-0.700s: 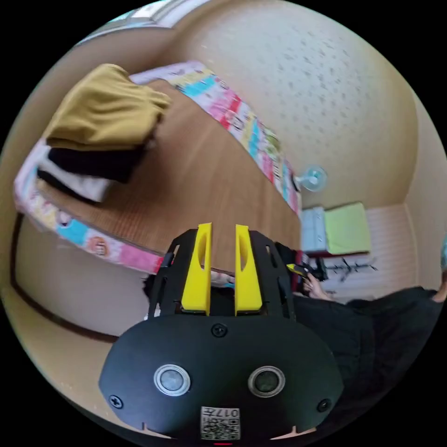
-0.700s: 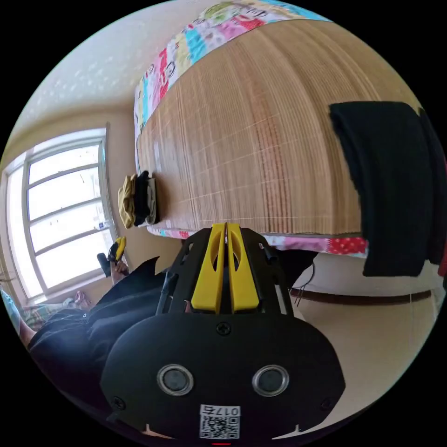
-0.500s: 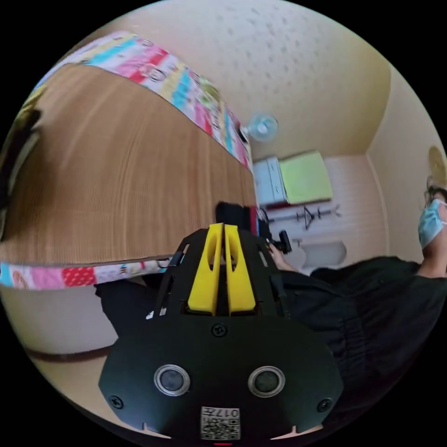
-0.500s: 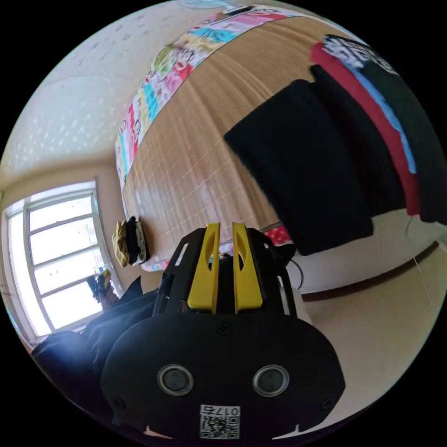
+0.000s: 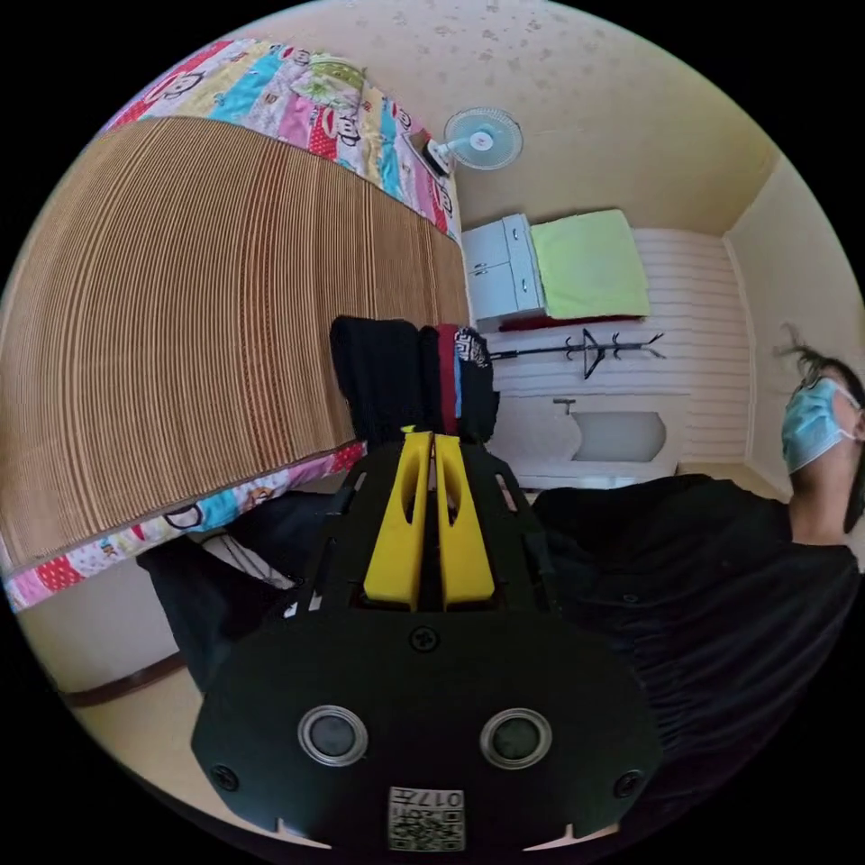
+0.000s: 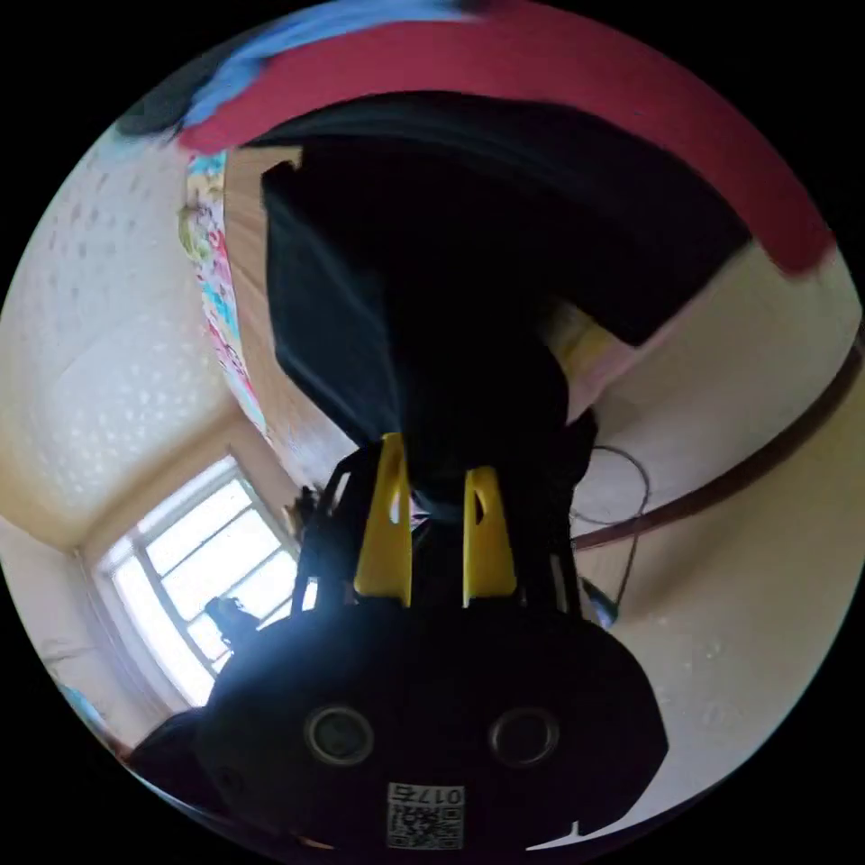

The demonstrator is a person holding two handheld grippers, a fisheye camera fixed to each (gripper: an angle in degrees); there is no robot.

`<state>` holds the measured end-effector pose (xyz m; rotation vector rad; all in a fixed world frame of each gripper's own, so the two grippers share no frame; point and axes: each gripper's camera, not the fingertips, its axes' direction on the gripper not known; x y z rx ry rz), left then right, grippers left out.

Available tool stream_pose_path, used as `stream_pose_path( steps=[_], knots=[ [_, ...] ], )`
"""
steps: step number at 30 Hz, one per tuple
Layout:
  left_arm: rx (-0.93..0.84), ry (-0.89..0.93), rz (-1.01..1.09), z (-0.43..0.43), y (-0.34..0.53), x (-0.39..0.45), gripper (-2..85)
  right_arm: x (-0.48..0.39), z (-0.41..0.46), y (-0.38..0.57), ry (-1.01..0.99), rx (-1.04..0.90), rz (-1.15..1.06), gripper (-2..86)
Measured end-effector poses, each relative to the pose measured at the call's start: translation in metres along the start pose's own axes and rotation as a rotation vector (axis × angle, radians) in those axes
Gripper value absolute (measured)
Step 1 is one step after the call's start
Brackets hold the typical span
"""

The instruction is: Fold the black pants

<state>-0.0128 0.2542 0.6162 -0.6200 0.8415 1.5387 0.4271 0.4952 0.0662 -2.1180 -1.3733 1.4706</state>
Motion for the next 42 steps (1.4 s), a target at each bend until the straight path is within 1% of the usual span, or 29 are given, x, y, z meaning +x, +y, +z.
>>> stream_pose_path(
  steps=[1, 2, 3, 4, 6, 7, 9, 10, 11, 12, 13, 15, 16, 18, 19, 21, 22, 23, 26, 28, 30, 31, 33, 34, 35, 36, 39, 40, 42],
  knots=[
    [0.037, 0.044, -0.034, 0.003, 0.000, -0.006, -1.0, -0.021, 0.000, 0.000, 0.028, -0.002, -0.056, 6.6],
    [0.079, 0.079, -0.073, 0.007, 0.001, -0.012, -1.0, -0.066, -0.003, 0.001, 0.034, 0.011, -0.185, 5.5],
    [0.100, 0.090, -0.093, 0.009, 0.002, -0.015, -1.0, -0.114, -0.009, 0.003, -0.002, 0.045, -0.343, 4.6],
    [0.135, 0.105, -0.121, 0.013, 0.004, -0.018, -1.0, -0.138, -0.013, 0.003, -0.024, 0.064, -0.426, 4.1],
    [0.157, 0.108, -0.132, 0.023, 0.004, -0.020, -1.0, -0.224, -0.029, -0.003, -0.159, 0.115, -0.707, 2.8],
    [0.146, 0.096, -0.134, 0.033, 0.002, -0.021, -1.0, -0.241, -0.033, -0.005, -0.203, 0.128, -0.753, 2.6],
    [0.125, 0.083, -0.142, 0.047, -0.001, -0.023, -1.0, -0.281, -0.053, -0.004, -0.366, 0.188, -0.954, 2.4],
    [0.130, 0.085, -0.134, 0.054, -0.002, -0.022, -1.0, -0.284, -0.056, -0.004, -0.375, 0.191, -0.989, 2.4],
    [0.139, 0.083, -0.123, 0.060, -0.002, -0.021, -1.0, -0.283, -0.054, -0.007, -0.316, 0.188, -0.979, 3.0],
    [0.140, 0.077, -0.118, 0.063, -0.002, -0.020, -1.0, -0.271, -0.045, -0.012, -0.189, 0.185, -0.886, 4.5],
    [0.132, 0.058, -0.114, 0.069, -0.001, -0.020, -1.0, -0.260, -0.039, -0.013, -0.121, 0.188, -0.832, 5.7],
    [0.111, 0.023, -0.111, 0.079, 0.000, -0.023, -1.0, -0.196, -0.007, -0.016, 0.105, 0.166, -0.603, 11.9],
    [0.105, 0.004, -0.109, 0.084, 0.002, -0.025, -1.0, -0.175, 0.003, -0.016, 0.149, 0.140, -0.530, 12.6],
    [0.109, -0.019, -0.106, 0.091, 0.005, -0.029, -0.9, -0.089, 0.040, -0.007, 0.208, 0.031, -0.294, 14.5],
    [0.111, -0.036, -0.108, 0.096, 0.007, -0.032, -0.9, -0.068, 0.048, -0.002, 0.208, 0.017, -0.244, 14.7],
    [0.107, -0.064, -0.112, 0.106, 0.010, -0.037, -0.6, 0.005, 0.070, 0.022, 0.216, 0.022, -0.054, 15.0],
    [0.099, -0.084, -0.109, 0.113, 0.010, -0.039, -0.3, 0.021, 0.074, 0.027, 0.209, 0.030, -0.008, 15.0],
    [0.084, -0.103, -0.102, 0.122, 0.011, -0.040, 0.4, 0.048, 0.081, 0.036, 0.152, 0.042, 0.064, 15.0],
    [0.041, -0.142, -0.073, 0.147, 0.009, -0.043, 4.2, 0.088, 0.101, 0.043, -0.090, 0.067, 0.095, 13.8],
    [0.015, -0.150, -0.045, 0.162, 0.008, -0.044, 5.3, 0.098, 0.114, 0.042, -0.152, 0.061, 0.089, 11.6],
    [-0.009, -0.155, -0.015, 0.178, 0.007, -0.045, 5.8, 0.112, 0.125, 0.044, -0.208, 0.034, 0.150, 7.0],
    [-0.023, -0.159, 0.007, 0.187, 0.006, -0.045, 6.1, 0.113, 0.124, 0.048, -0.278, 0.048, 0.122, 5.8],
    [-0.043, -0.173, 0.052, 0.200, 0.005, -0.042, 6.2, 0.103, 0.108, 0.065, -0.597, 0.095, -0.029, 3.2],
    [-0.058, -0.194, 0.093, 0.207, 0.004, -0.038, 6.3, 0.097, 0.102, 0.070, -0.637, 0.094, -0.071, 2.9],
    [-0.076, -0.222, 0.145, 0.214, 0.003, -0.032, 6.6, 0.080, 0.086, 0.082, -0.679, 0.094, -0.174, 2.4],
    [-0.085, -0.237, 0.174, 0.217, 0.003, -0.028, 6.7, 0.059, 0.070, 0.095, -0.700, 0.078, -0.289, 2.1],
    [-0.121, -0.293, 0.332, 0.230, -0.003, -0.006, 7.9, 0.005, 0.034, 0.133, -0.724, 0.037, -0.518, 1.6],
    [-0.130, -0.308, 0.402, 0.234, -0.006, 0.006, 8.3, -0.007, 0.030, 0.141, -0.721, 0.010, -0.558, 1.5],
    [-0.131, -0.327, 0.514, 0.239, -0.009, 0.028, 9.5, -0.054, 0.014, 0.176, -0.655, -0.076, -0.724, 1.3]
  ],
)
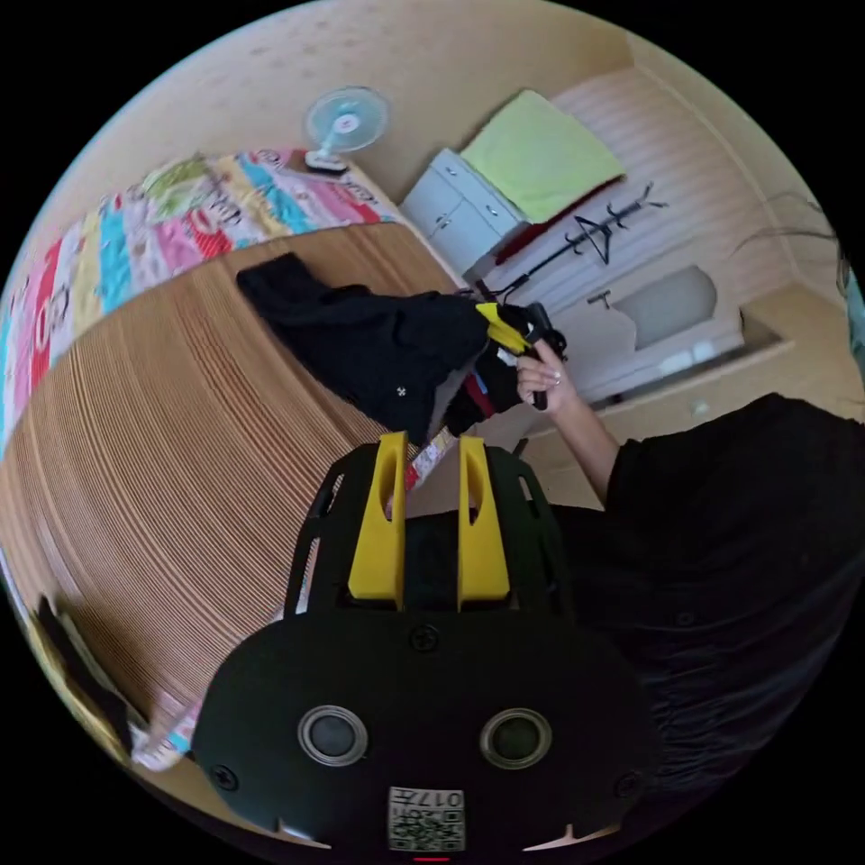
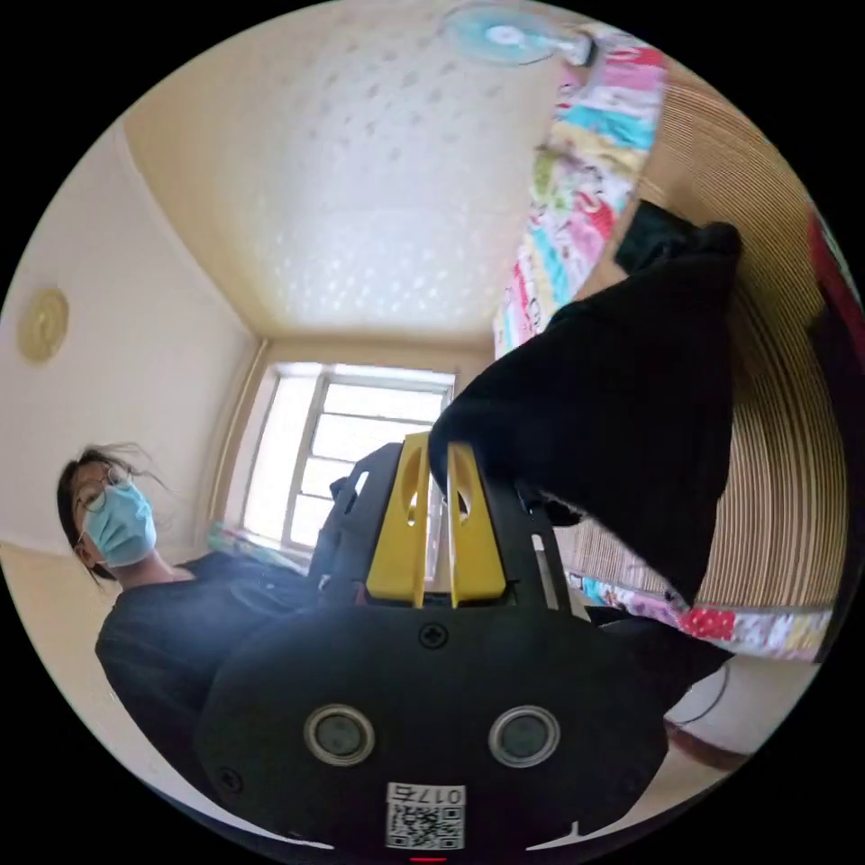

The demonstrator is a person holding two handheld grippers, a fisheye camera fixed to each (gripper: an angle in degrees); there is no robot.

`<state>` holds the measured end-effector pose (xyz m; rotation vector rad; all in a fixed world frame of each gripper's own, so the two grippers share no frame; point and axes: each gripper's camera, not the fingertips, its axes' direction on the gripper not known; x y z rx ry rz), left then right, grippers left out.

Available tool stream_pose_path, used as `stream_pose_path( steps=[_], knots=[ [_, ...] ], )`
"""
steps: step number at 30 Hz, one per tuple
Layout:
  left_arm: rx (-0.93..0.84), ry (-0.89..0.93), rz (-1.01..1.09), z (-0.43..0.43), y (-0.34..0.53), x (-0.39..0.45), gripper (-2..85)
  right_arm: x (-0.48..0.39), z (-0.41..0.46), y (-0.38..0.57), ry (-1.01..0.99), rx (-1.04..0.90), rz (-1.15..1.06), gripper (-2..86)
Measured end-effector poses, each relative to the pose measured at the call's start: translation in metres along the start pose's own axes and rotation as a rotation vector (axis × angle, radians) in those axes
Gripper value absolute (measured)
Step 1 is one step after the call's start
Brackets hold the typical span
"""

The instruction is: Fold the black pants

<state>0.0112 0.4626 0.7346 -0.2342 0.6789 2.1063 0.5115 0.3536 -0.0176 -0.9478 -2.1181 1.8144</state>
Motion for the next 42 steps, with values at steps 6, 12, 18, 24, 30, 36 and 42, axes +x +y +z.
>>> stream_pose_path(
  steps=[6, 12, 18, 24, 30, 36, 42],
  knots=[
    [0.047, -0.167, 0.357, -0.023, -0.034, 0.077, 12.9, -0.126, 0.043, 0.037, -0.014, -0.176, -0.290, 0.8],
    [0.184, -0.243, 0.587, -0.060, 0.001, 0.144, 15.6, -0.211, 0.092, 0.112, -0.070, -0.421, -0.469, 0.5],
    [0.338, -0.001, 0.735, -0.102, 0.072, 0.177, 4.4, -0.250, 0.122, 0.175, -0.161, -0.540, -0.554, 0.9],
    [0.603, 0.133, 0.635, -0.184, 0.110, 0.171, 1.7, -0.309, 0.060, 0.250, 0.009, -0.288, -0.767, 1.4],
    [0.700, 0.169, 0.796, -0.253, 0.136, 0.212, 1.6, -0.267, -0.005, 0.332, 0.554, 0.117, -0.660, 6.2],
    [0.751, 0.229, 0.882, -0.315, 0.165, 0.234, 1.9, -0.117, -0.001, 0.323, 0.056, -0.051, -0.464, 17.0],
    [0.763, 0.465, 0.927, -0.358, 0.176, 0.223, 2.3, -0.027, 0.085, 0.272, -0.334, -0.340, -0.316, 29.1]
  ],
)
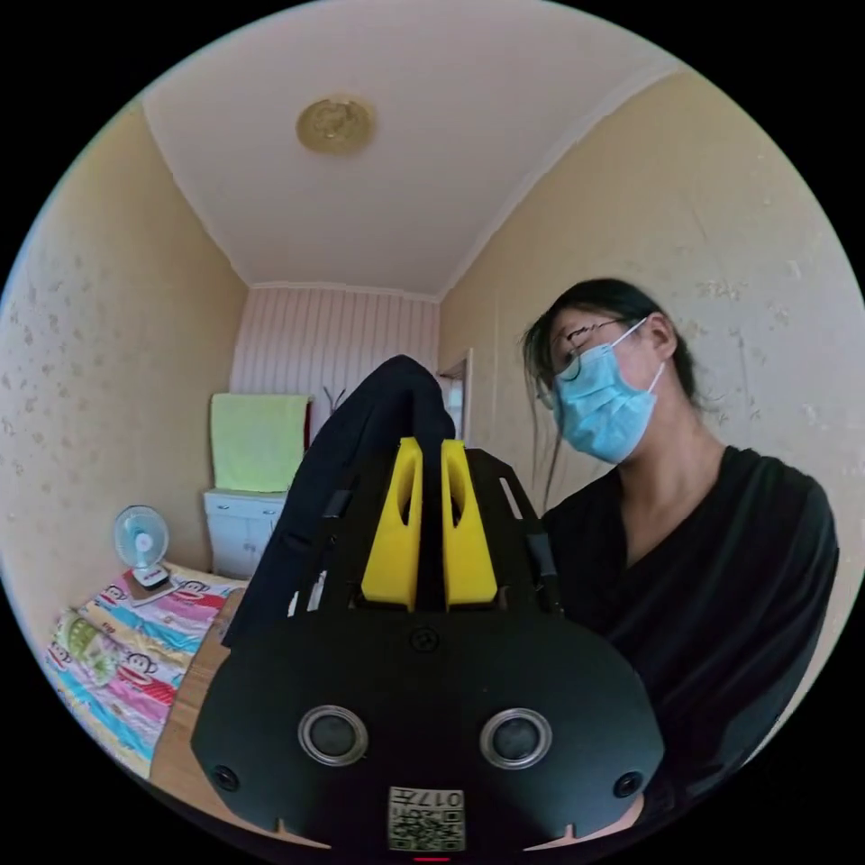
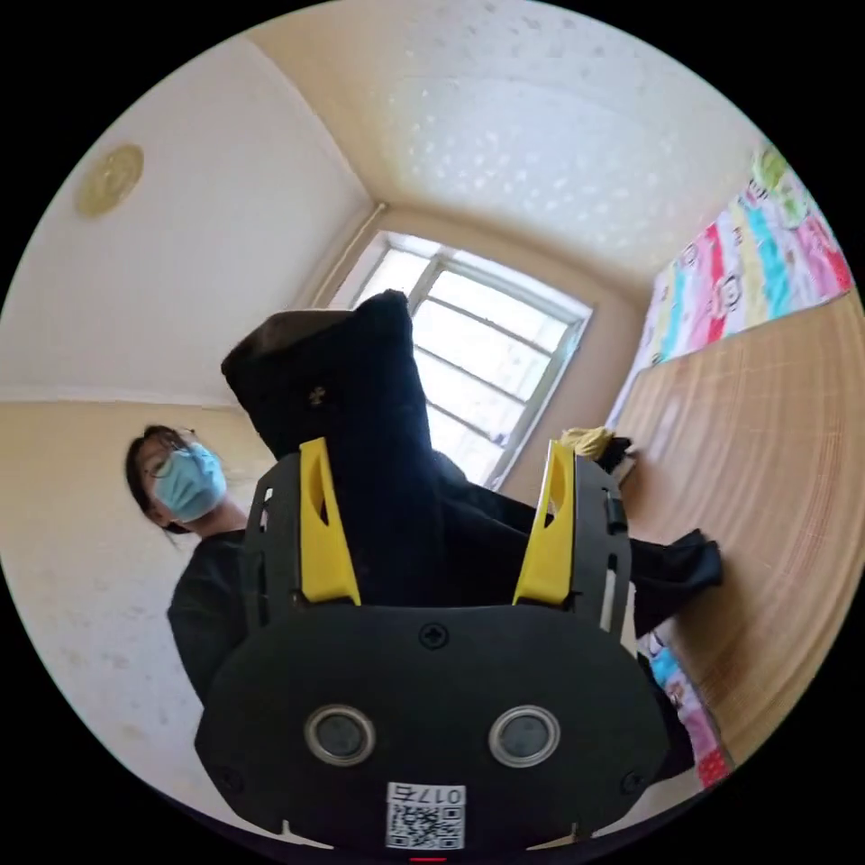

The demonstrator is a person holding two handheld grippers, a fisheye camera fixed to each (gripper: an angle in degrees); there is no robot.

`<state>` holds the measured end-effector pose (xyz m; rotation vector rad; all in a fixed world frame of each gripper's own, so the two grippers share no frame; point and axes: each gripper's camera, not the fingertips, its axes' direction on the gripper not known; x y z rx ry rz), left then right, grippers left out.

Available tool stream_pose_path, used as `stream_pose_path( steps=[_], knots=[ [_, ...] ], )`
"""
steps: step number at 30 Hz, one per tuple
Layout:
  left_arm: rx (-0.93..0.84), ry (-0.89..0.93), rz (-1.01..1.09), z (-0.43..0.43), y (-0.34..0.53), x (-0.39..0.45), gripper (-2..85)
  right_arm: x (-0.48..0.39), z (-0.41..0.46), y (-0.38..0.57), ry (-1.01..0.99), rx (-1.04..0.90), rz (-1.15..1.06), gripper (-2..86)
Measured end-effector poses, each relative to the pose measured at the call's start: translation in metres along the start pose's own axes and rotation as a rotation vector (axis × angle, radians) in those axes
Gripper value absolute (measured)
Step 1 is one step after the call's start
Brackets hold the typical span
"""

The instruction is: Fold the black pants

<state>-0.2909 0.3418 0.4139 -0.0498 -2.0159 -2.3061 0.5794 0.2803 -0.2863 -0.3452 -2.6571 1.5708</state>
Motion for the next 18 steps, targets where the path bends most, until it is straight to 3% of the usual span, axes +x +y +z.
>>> stream_pose_path(
  steps=[3, 4, 5, 7, 13, 15, 18],
  knots=[
    [0.043, 0.043, -0.039, -0.016, -0.003, -0.004, 2.5, 0.029, 0.042, -0.023, -0.288, -0.186, 0.052, 27.8],
    [0.046, 0.026, -0.051, -0.023, -0.006, -0.004, 2.5, 0.027, 0.050, -0.026, -0.363, -0.208, 0.026, 22.3],
    [0.044, 0.000, -0.060, -0.032, -0.009, -0.002, 2.6, 0.017, 0.057, -0.032, -0.501, -0.187, -0.043, 11.2],
    [0.045, -0.055, -0.067, -0.050, -0.016, 0.003, 2.8, -0.011, 0.054, -0.039, -0.649, -0.128, -0.152, 5.5],
    [0.159, -0.299, 0.009, -0.130, -0.054, 0.053, 3.1, -0.202, 0.026, -0.069, -0.234, -0.069, -0.526, 0.6],
    [0.199, -0.374, 0.065, -0.146, -0.071, 0.074, 3.1, -0.295, 0.051, -0.077, 0.004, -0.101, -0.677, 0.2],
    [0.298, -0.456, 0.150, -0.167, -0.099, 0.103, 3.0, -0.386, 0.096, -0.086, 0.200, -0.138, -0.876, 0.1]
  ],
)
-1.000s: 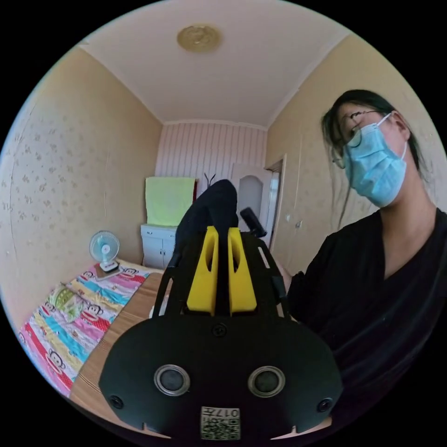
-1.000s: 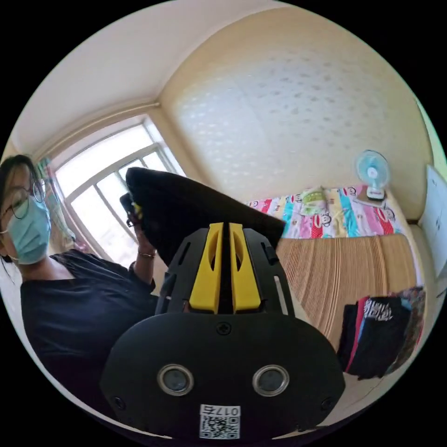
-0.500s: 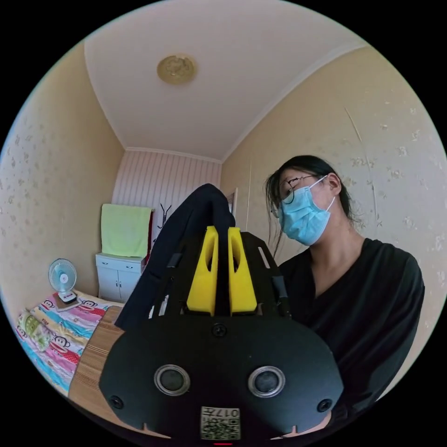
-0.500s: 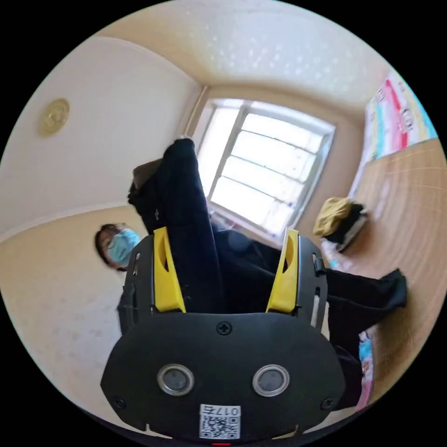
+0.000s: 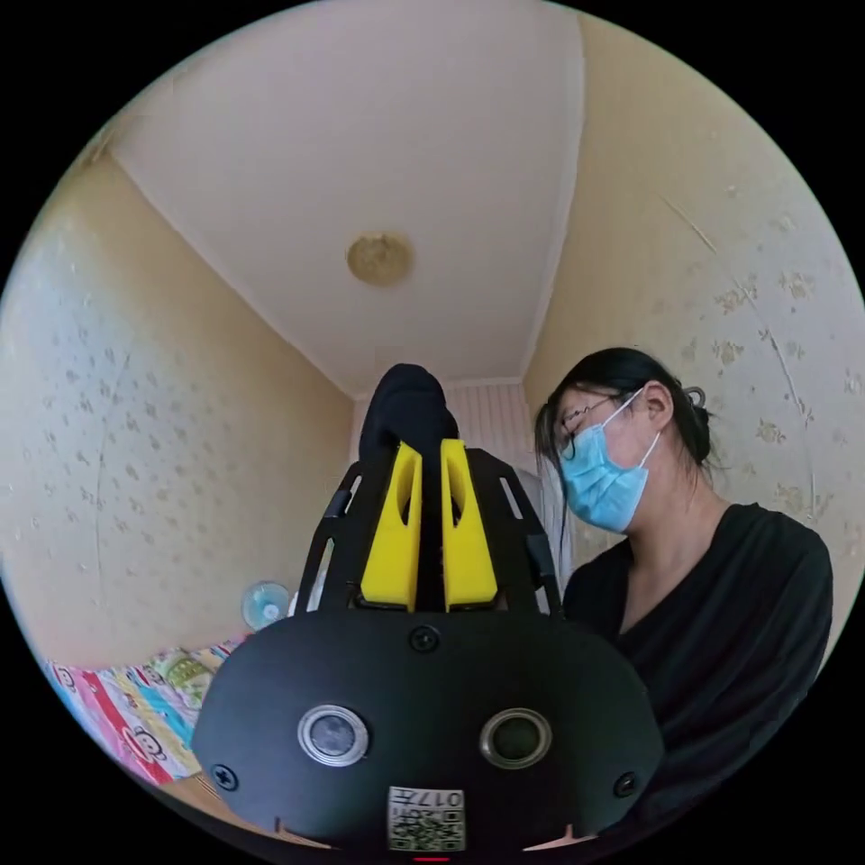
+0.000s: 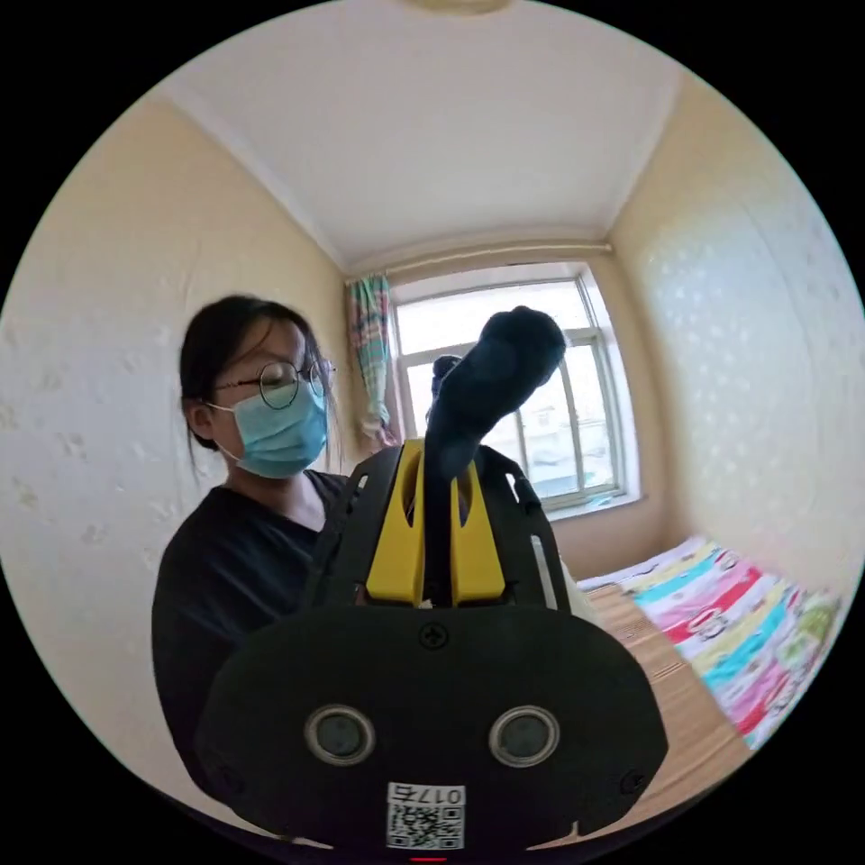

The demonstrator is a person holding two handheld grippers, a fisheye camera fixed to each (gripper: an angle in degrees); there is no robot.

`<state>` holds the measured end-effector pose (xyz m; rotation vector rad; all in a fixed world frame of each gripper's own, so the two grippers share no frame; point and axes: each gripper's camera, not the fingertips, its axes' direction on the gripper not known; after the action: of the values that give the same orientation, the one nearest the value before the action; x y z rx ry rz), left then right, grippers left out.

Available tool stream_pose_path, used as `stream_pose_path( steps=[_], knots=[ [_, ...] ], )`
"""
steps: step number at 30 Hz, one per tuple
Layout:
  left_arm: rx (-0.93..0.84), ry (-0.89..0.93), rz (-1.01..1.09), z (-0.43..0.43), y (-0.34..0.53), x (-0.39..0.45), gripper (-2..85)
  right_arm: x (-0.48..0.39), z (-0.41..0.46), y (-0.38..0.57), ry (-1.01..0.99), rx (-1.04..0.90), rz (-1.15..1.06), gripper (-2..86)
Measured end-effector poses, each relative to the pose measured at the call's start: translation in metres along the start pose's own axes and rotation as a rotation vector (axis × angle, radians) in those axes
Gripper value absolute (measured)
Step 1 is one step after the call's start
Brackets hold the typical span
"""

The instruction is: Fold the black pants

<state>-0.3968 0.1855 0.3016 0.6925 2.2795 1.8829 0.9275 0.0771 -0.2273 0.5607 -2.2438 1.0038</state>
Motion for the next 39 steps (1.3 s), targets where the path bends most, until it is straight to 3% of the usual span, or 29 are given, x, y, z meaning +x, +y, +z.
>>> stream_pose_path(
  steps=[5, 10, 15, 19, 22, 25, 27, 29, 32, 39],
  knots=[
    [0.076, -0.076, 0.016, -0.003, -0.056, -0.021, 3.2, -0.016, 0.014, -0.081, 0.073, 0.031, -0.027, 0.3],
    [-0.045, -0.258, -0.064, 0.026, -0.058, -0.091, 3.5, 0.050, 0.015, -0.099, 0.301, 0.046, 0.154, 0.4],
    [-0.214, -0.475, -0.338, 0.078, -0.009, -0.269, 3.5, 0.240, 0.012, -0.094, 0.602, -0.077, 0.408, 1.1],
    [-0.390, -0.734, -0.564, 0.132, 0.058, -0.505, 6.8, 0.426, 0.015, -0.095, 0.811, -0.158, 0.510, 3.9],
    [-0.606, -0.966, -0.781, 0.117, 0.152, -0.599, 7.7, 0.541, 0.006, -0.037, 0.894, -0.299, 0.850, 4.8],
    [-0.778, -1.004, -0.844, 0.083, 0.267, -0.604, 7.8, 0.578, -0.005, 0.057, 0.941, -0.415, 1.029, 3.8],
    [-0.927, -0.977, -0.928, 0.056, 0.353, -0.594, 7.8, 0.591, -0.007, 0.151, 0.854, -0.595, 1.104, 3.5],
    [-1.118, -0.958, -1.125, 0.009, 0.473, -0.561, 7.8, 0.588, -0.013, 0.231, 0.804, -0.728, 1.193, 3.5],
    [-1.299, -0.930, -1.315, -0.038, 0.583, -0.504, 7.9, 0.566, -0.036, 0.343, 0.730, -0.848, 1.372, 4.3],
    [-1.368, -0.786, -1.524, -0.054, 0.674, -0.406, 7.9, 0.481, -0.098, 0.473, 0.606, -0.826, 1.648, 11.1]
  ],
)
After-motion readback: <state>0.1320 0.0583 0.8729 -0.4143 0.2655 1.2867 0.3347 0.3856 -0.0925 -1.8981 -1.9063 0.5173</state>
